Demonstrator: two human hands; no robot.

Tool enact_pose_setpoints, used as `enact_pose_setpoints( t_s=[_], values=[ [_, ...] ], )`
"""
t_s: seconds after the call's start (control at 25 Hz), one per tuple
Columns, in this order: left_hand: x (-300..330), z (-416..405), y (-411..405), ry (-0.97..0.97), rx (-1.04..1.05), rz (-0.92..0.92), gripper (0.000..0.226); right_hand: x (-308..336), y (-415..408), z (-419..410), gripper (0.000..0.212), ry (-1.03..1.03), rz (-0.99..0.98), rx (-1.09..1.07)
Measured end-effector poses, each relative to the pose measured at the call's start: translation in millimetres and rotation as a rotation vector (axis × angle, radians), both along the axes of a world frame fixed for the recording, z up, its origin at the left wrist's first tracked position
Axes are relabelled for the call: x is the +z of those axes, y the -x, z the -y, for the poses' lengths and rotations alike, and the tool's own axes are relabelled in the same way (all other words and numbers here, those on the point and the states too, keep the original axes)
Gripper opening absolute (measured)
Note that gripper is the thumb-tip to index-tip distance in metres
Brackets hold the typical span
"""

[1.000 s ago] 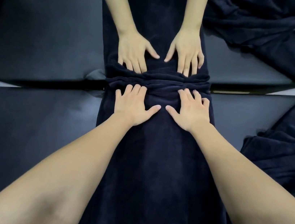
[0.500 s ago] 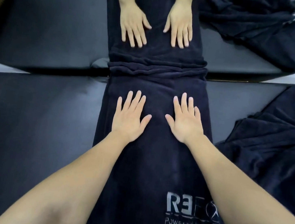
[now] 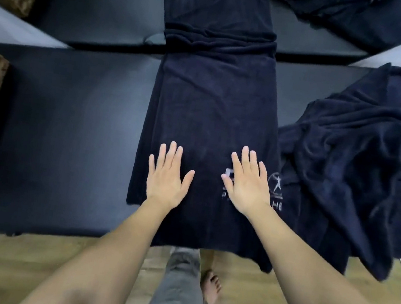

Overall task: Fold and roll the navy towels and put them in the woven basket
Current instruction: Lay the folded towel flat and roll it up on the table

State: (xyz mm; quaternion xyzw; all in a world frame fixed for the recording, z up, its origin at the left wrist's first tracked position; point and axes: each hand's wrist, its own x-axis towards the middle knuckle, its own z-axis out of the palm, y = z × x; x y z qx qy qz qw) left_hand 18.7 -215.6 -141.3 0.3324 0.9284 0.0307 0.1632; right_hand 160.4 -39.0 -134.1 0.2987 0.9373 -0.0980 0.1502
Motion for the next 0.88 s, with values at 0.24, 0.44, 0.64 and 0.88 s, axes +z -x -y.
enact_pose_setpoints(
  t_s=[0.24, 0.44, 0.64, 0.88],
  values=[
    [0.4, 79.0, -72.8, -0.043, 0.373, 0.031, 0.091, -13.7, -106.6, 69.1, 0.059, -0.105, -0.168, -0.176],
    [15.1, 83.4, -101.8, -0.307, 0.55, 0.128, 0.081, -12.4, -123.5, 102.4, 0.063, 0.012, -0.325, -0.541],
    [25.1, 78.2, -92.5, -0.376, 0.791, 0.329, 0.042, -11.8, -125.0, 109.8, 0.072, 0.014, -0.42, -0.827],
    [28.7, 116.5, -43.5, -0.358, 0.808, 0.086, 0.037, -4.0, -127.6, 105.2, 0.067, 0.029, -0.38, -0.972]
  ],
)
